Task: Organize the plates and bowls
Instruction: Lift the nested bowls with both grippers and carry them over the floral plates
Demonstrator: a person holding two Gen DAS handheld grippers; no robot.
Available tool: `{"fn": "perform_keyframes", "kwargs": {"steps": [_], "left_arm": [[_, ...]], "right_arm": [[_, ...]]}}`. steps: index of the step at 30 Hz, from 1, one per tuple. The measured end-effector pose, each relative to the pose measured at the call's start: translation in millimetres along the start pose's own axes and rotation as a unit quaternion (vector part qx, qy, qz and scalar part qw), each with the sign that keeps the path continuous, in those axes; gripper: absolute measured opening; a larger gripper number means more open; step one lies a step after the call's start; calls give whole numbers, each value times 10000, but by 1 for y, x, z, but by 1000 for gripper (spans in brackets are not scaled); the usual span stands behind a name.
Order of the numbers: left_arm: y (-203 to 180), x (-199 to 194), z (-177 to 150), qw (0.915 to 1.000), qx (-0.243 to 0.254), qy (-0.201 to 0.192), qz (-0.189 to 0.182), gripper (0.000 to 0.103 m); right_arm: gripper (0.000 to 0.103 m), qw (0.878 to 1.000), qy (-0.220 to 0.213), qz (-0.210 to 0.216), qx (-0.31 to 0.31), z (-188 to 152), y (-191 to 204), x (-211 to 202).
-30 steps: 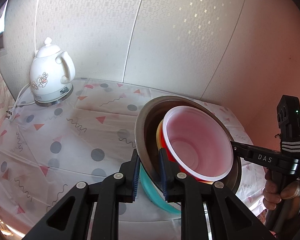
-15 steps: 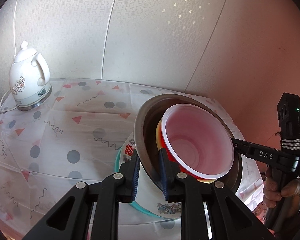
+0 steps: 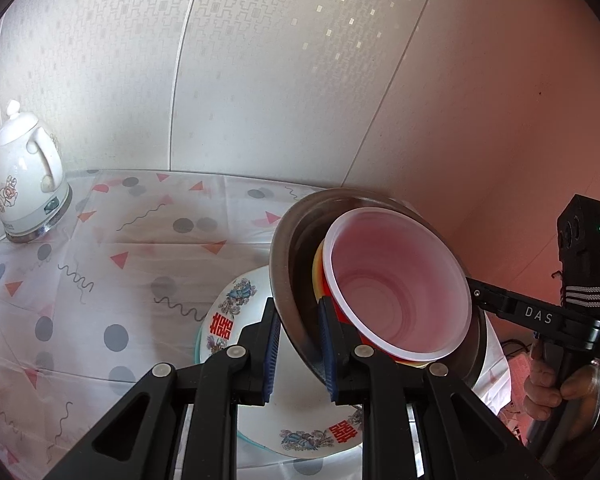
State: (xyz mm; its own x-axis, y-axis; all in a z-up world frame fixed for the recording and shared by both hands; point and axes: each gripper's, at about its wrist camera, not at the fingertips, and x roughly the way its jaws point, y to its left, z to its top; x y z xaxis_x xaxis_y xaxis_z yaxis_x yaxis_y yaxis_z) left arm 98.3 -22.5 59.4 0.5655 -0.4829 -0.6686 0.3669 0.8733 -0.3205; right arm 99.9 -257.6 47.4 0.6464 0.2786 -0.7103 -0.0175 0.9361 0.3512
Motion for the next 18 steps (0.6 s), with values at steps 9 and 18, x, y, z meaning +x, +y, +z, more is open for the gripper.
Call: {"fn": "perform_keyframes", "kwargs": {"steps": [9, 18], "left_arm": [[18, 12, -17, 9992, -206, 260, 226, 19], [35, 23, -37, 9973, -383, 526, 352, 19]], "right_arm": [[16, 9993, 368, 27, -54, -10, 7, 27], [16, 9968, 796, 18, -107, -25, 10, 53]]}}
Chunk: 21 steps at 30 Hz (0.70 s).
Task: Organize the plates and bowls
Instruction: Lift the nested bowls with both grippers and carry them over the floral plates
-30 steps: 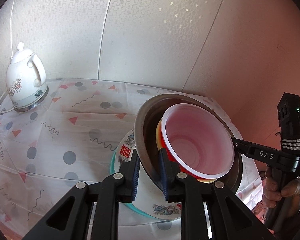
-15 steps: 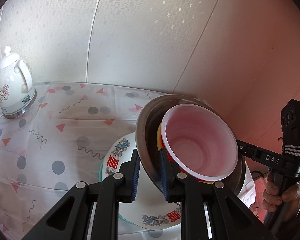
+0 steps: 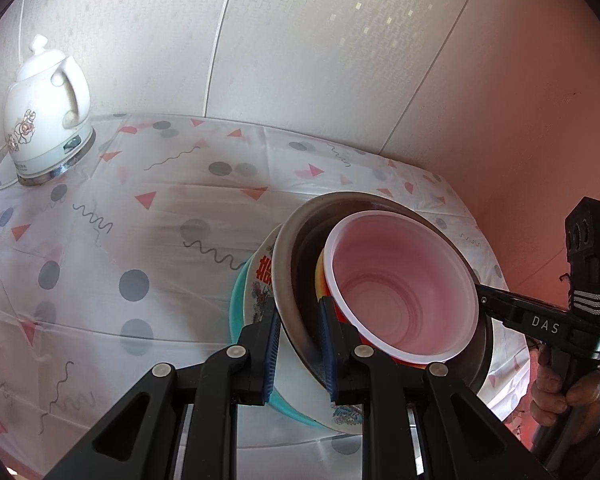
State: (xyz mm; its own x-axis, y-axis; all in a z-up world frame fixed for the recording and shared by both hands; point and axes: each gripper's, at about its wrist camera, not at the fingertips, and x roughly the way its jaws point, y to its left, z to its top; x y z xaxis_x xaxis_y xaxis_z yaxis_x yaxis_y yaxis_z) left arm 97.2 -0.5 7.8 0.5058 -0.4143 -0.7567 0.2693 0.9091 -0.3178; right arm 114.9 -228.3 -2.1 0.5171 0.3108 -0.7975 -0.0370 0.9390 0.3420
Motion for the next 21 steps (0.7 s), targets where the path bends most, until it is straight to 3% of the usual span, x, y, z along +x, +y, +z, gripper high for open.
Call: {"fn": "perform_keyframes", "kwargs": {"steps": [6, 21], "left_arm": [[5, 11, -9, 9998, -38, 155, 76, 19], [-3, 22, -11, 9996, 40, 256, 123, 19]], "right_arm": [[16, 9996, 201, -185, -59, -8, 0, 17], [16, 9987, 147, -455, -167, -8, -5, 19]]}}
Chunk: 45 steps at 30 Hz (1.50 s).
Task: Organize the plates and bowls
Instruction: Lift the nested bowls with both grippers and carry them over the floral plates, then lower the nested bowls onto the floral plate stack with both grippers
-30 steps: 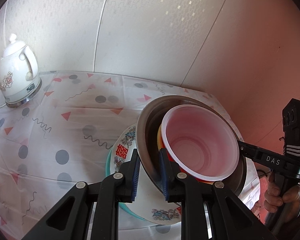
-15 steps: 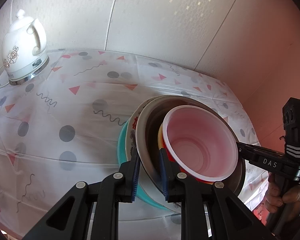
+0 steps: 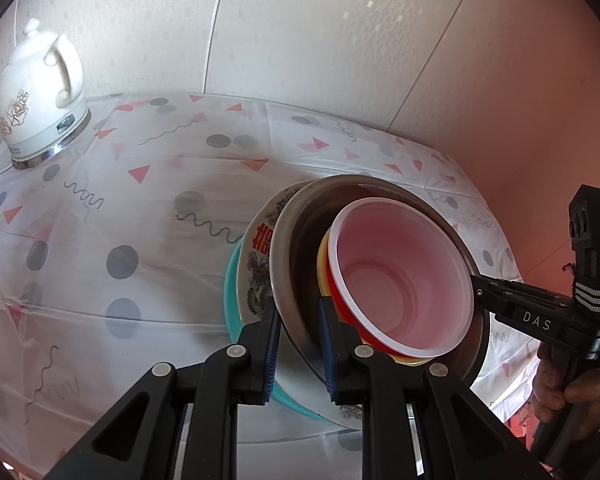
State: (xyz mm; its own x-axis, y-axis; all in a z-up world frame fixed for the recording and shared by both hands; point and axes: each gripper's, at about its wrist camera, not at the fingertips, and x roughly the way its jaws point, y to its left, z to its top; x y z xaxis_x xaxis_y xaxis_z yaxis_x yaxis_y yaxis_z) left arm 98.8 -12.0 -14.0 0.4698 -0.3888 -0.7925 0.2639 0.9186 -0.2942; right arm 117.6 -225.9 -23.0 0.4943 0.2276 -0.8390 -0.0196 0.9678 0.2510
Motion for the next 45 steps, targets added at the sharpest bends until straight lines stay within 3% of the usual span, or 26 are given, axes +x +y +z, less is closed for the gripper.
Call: {"fn": "perform_keyframes", "kwargs": {"steps": [45], "left_arm": [[-2, -13, -8, 9998, -95, -121, 88, 20]], "right_arm": [[19, 9999, 106, 113, 69, -9, 6, 2]]}}
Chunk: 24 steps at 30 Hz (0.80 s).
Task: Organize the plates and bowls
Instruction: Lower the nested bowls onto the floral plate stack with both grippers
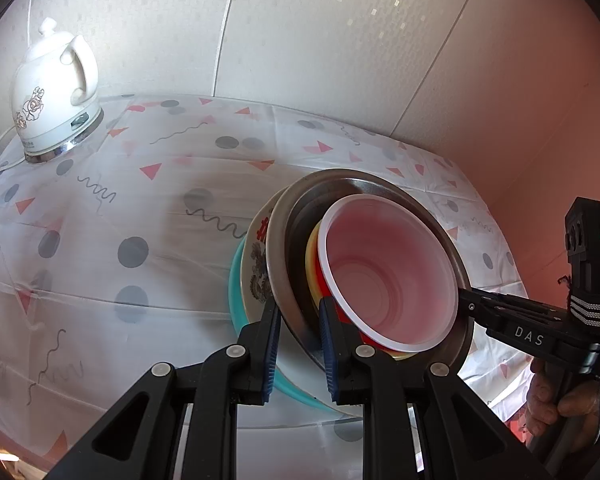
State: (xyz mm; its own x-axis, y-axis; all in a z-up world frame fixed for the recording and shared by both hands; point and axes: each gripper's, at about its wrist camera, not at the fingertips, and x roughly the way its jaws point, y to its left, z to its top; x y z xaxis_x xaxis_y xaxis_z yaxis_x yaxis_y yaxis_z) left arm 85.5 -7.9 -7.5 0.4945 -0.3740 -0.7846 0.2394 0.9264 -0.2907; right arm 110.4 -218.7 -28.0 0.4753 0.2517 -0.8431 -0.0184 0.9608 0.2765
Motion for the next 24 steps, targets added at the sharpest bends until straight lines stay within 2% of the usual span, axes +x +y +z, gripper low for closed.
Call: {"fn": "perform_keyframes", "kwargs": {"steps": [24], "left_arm": [[-2, -13, -7, 9998, -18, -165, 69, 21]], "right_arm": [[23, 9999, 68, 68, 103, -1, 0, -4]]}}
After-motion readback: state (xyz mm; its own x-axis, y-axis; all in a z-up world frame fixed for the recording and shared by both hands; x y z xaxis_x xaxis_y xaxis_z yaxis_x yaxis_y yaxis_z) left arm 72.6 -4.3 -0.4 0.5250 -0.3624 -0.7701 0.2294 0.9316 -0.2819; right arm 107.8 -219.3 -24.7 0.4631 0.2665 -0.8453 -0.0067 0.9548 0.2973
